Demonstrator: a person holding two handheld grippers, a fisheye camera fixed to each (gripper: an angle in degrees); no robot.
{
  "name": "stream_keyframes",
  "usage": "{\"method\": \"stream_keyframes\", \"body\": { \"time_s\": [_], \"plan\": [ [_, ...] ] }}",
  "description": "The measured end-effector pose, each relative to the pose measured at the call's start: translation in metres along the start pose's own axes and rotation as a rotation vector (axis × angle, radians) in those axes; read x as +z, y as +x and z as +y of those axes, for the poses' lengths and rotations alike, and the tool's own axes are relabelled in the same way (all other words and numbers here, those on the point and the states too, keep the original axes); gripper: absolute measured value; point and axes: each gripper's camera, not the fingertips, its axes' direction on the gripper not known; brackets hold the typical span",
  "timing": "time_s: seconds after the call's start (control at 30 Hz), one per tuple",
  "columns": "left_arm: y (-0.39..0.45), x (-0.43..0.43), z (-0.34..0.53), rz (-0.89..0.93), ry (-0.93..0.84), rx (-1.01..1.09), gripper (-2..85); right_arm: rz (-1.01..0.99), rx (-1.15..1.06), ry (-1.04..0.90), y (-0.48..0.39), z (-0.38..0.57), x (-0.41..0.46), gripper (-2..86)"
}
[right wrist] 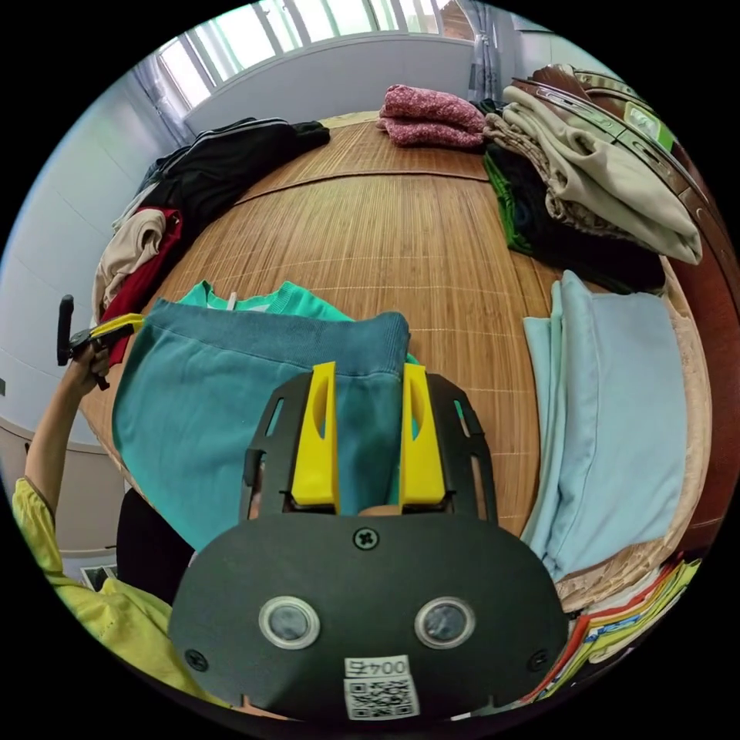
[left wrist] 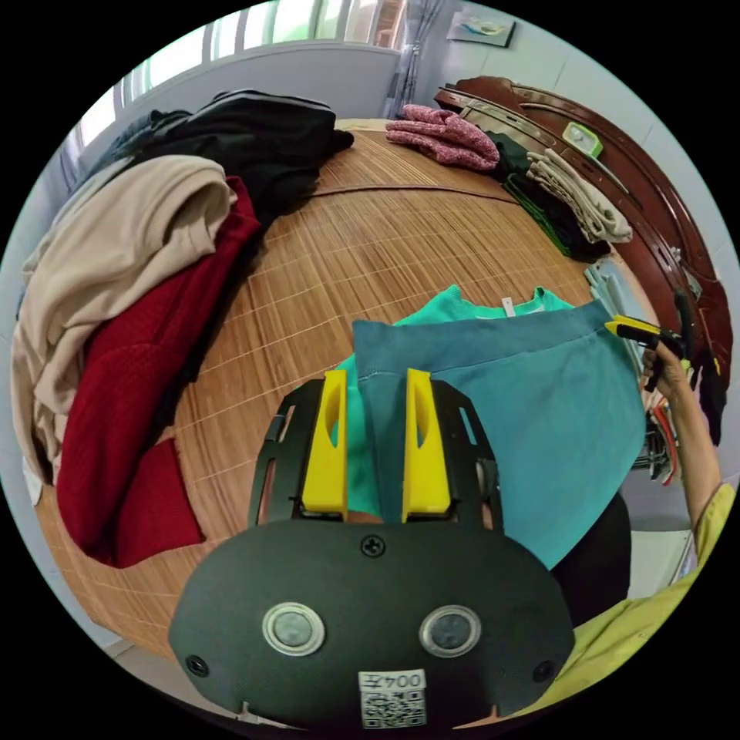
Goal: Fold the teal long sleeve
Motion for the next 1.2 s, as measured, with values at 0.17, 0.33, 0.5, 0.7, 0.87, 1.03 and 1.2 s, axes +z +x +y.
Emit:
{"method": "stream_keyframes", "body": {
  "time_s": [0.17, 0.33, 0.5, 0.7, 0.87, 1.03, 1.2],
  "plan": [
    [-0.019, 0.024, -0.019, 0.127, -0.033, -0.038, 4.6, 0.029, -0.05, -0.053, -0.004, -0.015, 0.014, 4.6],
    [-0.015, -0.001, -0.011, -0.022, 0.093, -0.001, 2.6, 0.12, -0.097, 0.089, -0.006, -0.012, -0.011, 3.8],
    [-0.04, 0.011, 0.016, -0.077, 0.142, -0.09, 2.3, 0.09, -0.004, 0.035, 0.036, -0.01, 0.021, 3.7],
    [-0.055, 0.029, 0.024, -0.079, 0.146, -0.112, 2.4, 0.056, 0.024, 0.093, 0.065, 0.01, 0.042, 3.9],
    [-0.085, 0.024, 0.029, 0.064, 0.173, -0.206, 2.8, -0.058, 0.111, 0.102, 0.094, 0.018, 0.039, 5.0],
    [-0.103, 0.01, 0.02, 0.178, 0.153, -0.255, 4.8, -0.07, 0.095, 0.026, 0.105, 0.014, 0.029, 7.1],
    [-0.13, -0.014, 0.015, 0.342, 0.178, -0.363, 8.6, -0.048, 0.143, 0.08, 0.133, 0.024, -0.013, 7.6]
  ]
}}
